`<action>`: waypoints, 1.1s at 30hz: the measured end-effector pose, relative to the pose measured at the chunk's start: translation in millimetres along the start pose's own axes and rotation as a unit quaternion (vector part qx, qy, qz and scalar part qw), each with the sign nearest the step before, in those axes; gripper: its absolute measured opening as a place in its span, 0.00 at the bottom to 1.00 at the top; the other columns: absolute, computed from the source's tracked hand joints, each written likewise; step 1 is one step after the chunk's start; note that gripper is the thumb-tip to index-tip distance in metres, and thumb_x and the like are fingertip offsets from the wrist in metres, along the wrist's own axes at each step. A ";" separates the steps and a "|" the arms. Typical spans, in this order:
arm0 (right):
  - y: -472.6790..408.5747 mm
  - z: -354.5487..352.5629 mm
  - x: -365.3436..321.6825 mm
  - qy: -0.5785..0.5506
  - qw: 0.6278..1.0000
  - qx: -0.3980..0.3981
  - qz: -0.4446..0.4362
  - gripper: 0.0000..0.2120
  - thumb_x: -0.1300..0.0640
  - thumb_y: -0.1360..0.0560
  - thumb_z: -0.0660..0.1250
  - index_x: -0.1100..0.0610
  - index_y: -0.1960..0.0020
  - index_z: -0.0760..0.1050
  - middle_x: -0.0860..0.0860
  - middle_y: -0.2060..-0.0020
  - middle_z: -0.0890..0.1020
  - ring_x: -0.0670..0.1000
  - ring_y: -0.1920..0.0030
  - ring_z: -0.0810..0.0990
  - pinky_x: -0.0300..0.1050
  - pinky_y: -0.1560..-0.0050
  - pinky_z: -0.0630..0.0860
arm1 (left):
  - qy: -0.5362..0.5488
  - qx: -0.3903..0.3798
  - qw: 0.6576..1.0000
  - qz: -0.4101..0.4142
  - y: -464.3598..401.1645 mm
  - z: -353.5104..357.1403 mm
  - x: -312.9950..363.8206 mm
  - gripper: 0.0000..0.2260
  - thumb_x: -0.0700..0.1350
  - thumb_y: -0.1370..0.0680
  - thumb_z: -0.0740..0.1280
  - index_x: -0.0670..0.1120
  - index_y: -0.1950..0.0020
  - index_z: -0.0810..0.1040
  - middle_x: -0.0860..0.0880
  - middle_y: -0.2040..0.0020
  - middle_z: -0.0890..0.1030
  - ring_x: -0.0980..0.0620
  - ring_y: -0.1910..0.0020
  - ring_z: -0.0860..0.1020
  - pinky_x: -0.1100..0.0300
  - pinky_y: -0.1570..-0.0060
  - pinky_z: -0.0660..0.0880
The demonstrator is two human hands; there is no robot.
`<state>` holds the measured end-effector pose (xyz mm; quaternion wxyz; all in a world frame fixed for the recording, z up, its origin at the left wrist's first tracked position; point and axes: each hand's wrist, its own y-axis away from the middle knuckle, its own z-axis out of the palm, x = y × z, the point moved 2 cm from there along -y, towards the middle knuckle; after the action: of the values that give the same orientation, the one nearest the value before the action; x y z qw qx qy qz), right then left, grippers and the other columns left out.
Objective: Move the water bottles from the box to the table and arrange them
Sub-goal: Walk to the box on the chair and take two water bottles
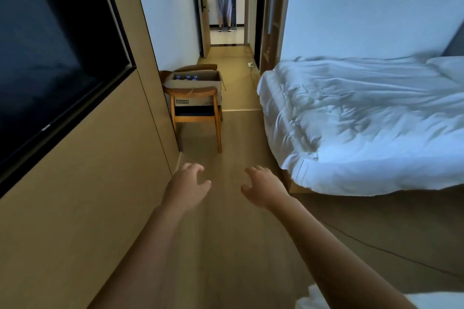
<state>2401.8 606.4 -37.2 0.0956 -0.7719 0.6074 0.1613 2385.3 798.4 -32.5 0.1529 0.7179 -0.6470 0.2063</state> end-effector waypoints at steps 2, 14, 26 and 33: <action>-42.1 -5.9 -3.7 -0.005 1.000 0.011 0.005 0.24 0.50 0.24 0.62 0.55 0.30 0.65 0.52 0.34 0.71 0.54 0.34 0.68 0.47 0.39 0.69 | -0.002 -0.003 1.000 0.011 -44.3 -3.8 -4.9 0.19 0.53 0.23 0.65 0.50 0.34 0.70 0.52 0.33 0.69 0.57 0.54 0.72 0.62 0.59 0.69; -294.4 -2.6 5.6 -0.024 1.000 -0.007 -0.005 0.24 0.50 0.24 0.62 0.55 0.30 0.65 0.53 0.34 0.71 0.54 0.34 0.69 0.48 0.38 0.69 | -0.001 -0.023 1.000 0.003 -281.5 21.3 -45.7 0.19 0.53 0.23 0.65 0.50 0.34 0.70 0.51 0.34 0.70 0.53 0.47 0.73 0.59 0.56 0.73; -585.5 -52.1 14.3 -0.082 0.995 -0.013 -0.052 0.19 0.52 0.23 0.64 0.55 0.34 0.69 0.52 0.37 0.74 0.52 0.38 0.74 0.44 0.42 0.71 | 0.035 0.027 0.998 -0.035 -560.1 11.1 -49.1 0.20 0.52 0.23 0.65 0.49 0.33 0.70 0.51 0.36 0.71 0.55 0.49 0.72 0.60 0.54 0.71; -723.6 -43.8 25.2 -0.159 0.985 -0.052 -0.035 0.21 0.52 0.23 0.64 0.56 0.33 0.68 0.52 0.36 0.74 0.51 0.38 0.74 0.43 0.42 0.71 | 0.065 0.024 0.996 -0.050 -700.3 29.7 -72.3 0.19 0.53 0.23 0.65 0.50 0.34 0.71 0.52 0.35 0.70 0.52 0.42 0.73 0.62 0.52 0.69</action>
<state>3113.9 744.9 -40.5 0.1563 -0.7612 0.5479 0.3099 3077.4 927.7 -60.8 0.1873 0.7381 -0.5939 0.2597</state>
